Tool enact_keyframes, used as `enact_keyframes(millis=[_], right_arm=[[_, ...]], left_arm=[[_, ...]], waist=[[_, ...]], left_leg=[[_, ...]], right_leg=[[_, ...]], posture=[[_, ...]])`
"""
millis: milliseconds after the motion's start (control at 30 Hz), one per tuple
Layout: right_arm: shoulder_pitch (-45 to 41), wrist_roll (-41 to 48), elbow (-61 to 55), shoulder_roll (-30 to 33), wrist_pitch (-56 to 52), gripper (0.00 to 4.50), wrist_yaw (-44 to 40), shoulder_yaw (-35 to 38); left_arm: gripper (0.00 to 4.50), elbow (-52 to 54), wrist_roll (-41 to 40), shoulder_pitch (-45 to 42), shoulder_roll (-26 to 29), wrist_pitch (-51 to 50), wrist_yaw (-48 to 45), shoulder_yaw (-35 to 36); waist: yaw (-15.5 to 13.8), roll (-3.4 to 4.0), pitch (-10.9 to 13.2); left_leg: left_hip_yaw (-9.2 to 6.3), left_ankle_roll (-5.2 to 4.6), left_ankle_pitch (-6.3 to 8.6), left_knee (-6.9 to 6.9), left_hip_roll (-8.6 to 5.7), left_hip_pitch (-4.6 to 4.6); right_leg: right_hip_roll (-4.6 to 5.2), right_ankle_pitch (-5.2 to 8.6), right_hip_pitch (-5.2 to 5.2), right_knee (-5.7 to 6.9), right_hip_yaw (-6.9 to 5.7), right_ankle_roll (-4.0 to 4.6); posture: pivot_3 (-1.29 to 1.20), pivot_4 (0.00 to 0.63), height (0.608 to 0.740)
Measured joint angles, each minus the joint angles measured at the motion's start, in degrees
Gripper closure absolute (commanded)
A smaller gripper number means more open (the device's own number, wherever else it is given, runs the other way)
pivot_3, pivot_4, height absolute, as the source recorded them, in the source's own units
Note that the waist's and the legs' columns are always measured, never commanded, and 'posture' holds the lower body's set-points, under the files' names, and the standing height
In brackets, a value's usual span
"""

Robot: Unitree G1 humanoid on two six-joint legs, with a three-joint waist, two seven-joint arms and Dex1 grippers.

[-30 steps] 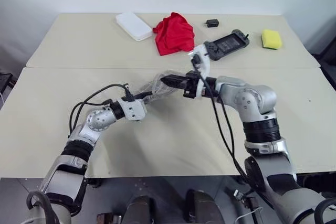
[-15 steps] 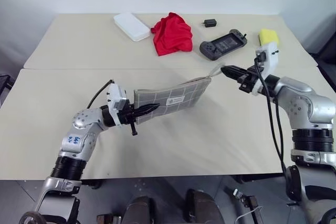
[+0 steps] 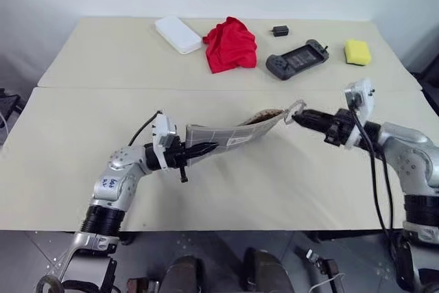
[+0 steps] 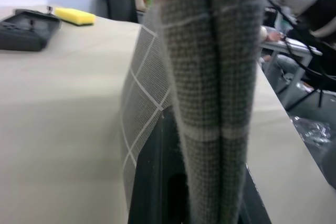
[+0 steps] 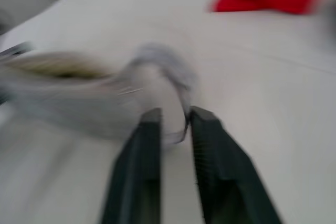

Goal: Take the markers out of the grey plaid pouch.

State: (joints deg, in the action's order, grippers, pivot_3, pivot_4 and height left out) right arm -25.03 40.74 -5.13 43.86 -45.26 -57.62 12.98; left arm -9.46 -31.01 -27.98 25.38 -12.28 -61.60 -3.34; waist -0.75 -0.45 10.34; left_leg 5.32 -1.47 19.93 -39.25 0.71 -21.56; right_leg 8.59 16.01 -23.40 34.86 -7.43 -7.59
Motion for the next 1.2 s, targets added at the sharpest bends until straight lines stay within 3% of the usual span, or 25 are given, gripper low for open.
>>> enact_keyframes(millis=[133, 267, 467, 633, 800, 1000, 1200], right_arm=[[6.79, 0.86, -1.21, 5.11, 1.89, 1.31, -6.26, 2.89], [12.99, -0.08, 1.59, 9.65, 4.63, 1.31, -12.04, 4.91], [12.47, -3.84, 9.67, 9.81, 11.79, 1.31, -11.91, 7.68], [7.13, -3.78, 13.02, 14.89, 12.59, 2.96, -12.29, 10.43], [-0.81, -1.00, 3.99, 18.11, 8.21, 4.48, -12.37, 7.92], [-6.59, -0.04, -6.10, 13.63, 3.80, 4.48, -10.15, -3.50], [-8.29, -5.40, -6.36, 11.12, 6.11, 4.48, -8.42, -10.73]], left_arm=[[4.50, -1.31, 0.61, -0.60, -0.30, 0.15, -1.01, 0.24], [4.50, -5.14, 2.81, -1.72, -3.21, 4.08, 0.39, 1.08], [4.50, -9.47, 9.50, -4.37, -5.37, 15.43, -0.32, -0.36], [4.50, -13.92, 13.34, -7.24, -8.02, 22.96, -3.43, -2.86], [4.50, -18.03, 17.25, -10.31, -10.34, 28.09, -2.49, -4.62], [4.50, -20.53, 18.09, -10.29, -12.47, 29.43, -1.56, -4.71], [4.50, -20.12, 17.87, -9.66, -12.64, 28.22, -1.26, -4.50]], waist=[[-0.78, 0.00, 0.00], [-0.91, -0.01, 0.00], [-0.71, 0.00, 0.00], [-0.85, 0.09, 0.03], [-0.68, 0.09, 0.03], [-0.68, 0.09, 0.03], [-0.86, 0.09, 0.03]], left_leg=[[0.04, -0.04, 0.02, -0.05, -0.08, 0.01], [0.00, -0.04, 0.02, -0.12, -0.11, 0.03], [0.06, -0.05, 0.02, -0.15, -0.14, 0.06], [0.04, -0.06, 0.01, -0.26, -0.12, 0.02], [-0.04, -0.06, 0.02, -0.30, -0.01, 0.02], [-0.13, -0.08, 0.03, -0.37, 0.07, -0.03], [-0.17, -0.25, 0.12, -0.86, -0.01, -0.59]], right_leg=[[-0.01, -0.10, 0.07, -0.12, 0.02, -0.01], [-0.03, -0.13, 0.18, -0.17, -0.06, 0.01], [-0.06, -0.20, 0.19, -0.18, -0.05, 0.01], [-0.04, -0.21, 0.19, -0.18, -0.05, 0.00], [-0.06, -0.23, 0.20, -0.19, -0.10, 0.04], [-0.04, -0.26, 0.16, -0.15, -0.09, 0.08], [-0.02, -0.41, -0.03, -0.19, -0.22, -0.10]], posture=[[0.00, 0.150, 0.740], [0.00, 0.150, 0.740], [0.00, 0.150, 0.740], [0.00, 0.150, 0.740], [0.00, 0.150, 0.740], [0.00, 0.150, 0.740], [0.00, 0.150, 0.740]])
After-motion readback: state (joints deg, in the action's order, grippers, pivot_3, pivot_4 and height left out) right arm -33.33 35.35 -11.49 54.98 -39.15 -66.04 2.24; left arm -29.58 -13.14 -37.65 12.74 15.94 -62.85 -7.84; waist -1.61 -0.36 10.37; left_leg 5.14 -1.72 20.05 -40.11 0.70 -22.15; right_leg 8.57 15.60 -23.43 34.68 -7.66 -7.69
